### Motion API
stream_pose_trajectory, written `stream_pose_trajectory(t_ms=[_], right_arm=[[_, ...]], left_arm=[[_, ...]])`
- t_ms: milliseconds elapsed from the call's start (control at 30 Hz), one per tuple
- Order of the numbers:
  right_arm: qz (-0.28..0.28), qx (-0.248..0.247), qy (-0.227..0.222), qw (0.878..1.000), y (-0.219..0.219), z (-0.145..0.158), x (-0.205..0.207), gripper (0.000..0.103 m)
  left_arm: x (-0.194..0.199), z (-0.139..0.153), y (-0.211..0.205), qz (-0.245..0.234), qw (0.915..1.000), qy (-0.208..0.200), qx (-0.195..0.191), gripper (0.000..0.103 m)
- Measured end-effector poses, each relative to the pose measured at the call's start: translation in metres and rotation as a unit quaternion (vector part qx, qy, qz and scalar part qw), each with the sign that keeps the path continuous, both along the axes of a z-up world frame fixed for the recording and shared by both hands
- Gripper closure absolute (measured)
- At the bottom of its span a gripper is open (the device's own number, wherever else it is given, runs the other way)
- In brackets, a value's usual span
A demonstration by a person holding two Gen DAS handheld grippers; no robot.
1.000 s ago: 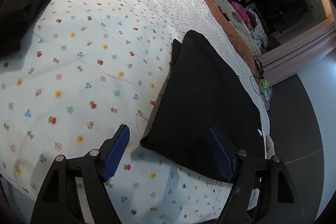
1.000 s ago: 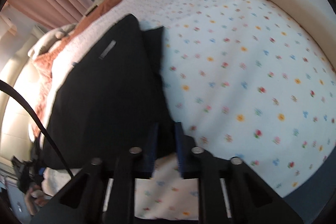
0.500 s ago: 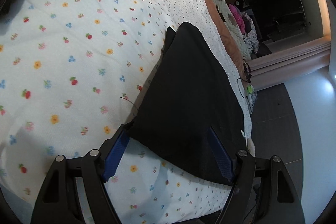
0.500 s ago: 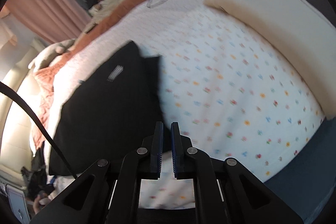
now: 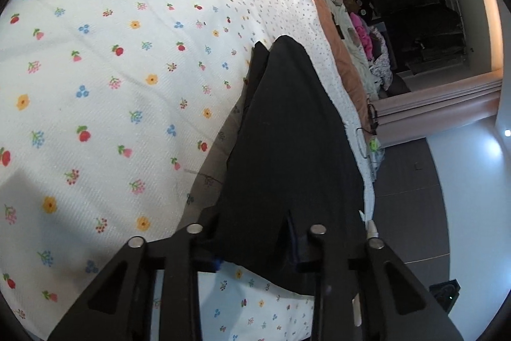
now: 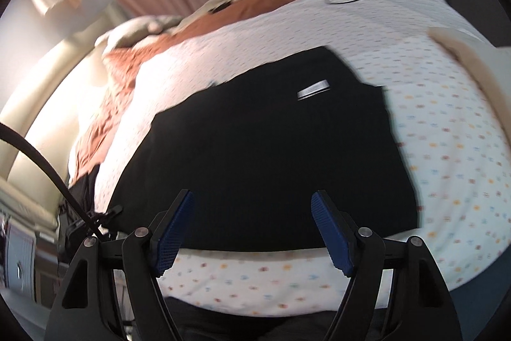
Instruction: Fold large clothes
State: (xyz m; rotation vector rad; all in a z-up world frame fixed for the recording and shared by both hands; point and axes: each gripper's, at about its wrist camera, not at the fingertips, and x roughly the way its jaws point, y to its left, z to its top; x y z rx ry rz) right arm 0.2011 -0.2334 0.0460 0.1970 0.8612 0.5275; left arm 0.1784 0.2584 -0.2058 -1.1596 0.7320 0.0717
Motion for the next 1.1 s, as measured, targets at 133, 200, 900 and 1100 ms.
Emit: stream_pose_trajectory(t_ms=[133, 200, 900, 1100], right_arm=[[0.041, -0.021, 0.014, 0.999, 0.041, -0.012, 0.006, 0.044], [0.059, -0.033, 0.019, 0.997, 0.062, -0.022, 0.009, 0.047], [0.066, -0.115, 0.077, 0.988, 0.16, -0.077, 0.097, 0.088], [0.052, -0.114, 0.073, 0.989, 0.181, -0.084, 0.147, 0.088]], left_arm=[[-0.006, 0.005, 0.002, -0.004, 0.9998, -0.017, -0.003, 0.079], [-0.008, 0.005, 0.004, -0.005, 0.9997, -0.021, -0.01, 0.079], [-0.025, 0.003, 0.006, 0.013, 0.999, -0.03, -0.029, 0.079], [-0.03, -0.005, 0.001, 0.05, 0.9982, -0.012, -0.033, 0.079]])
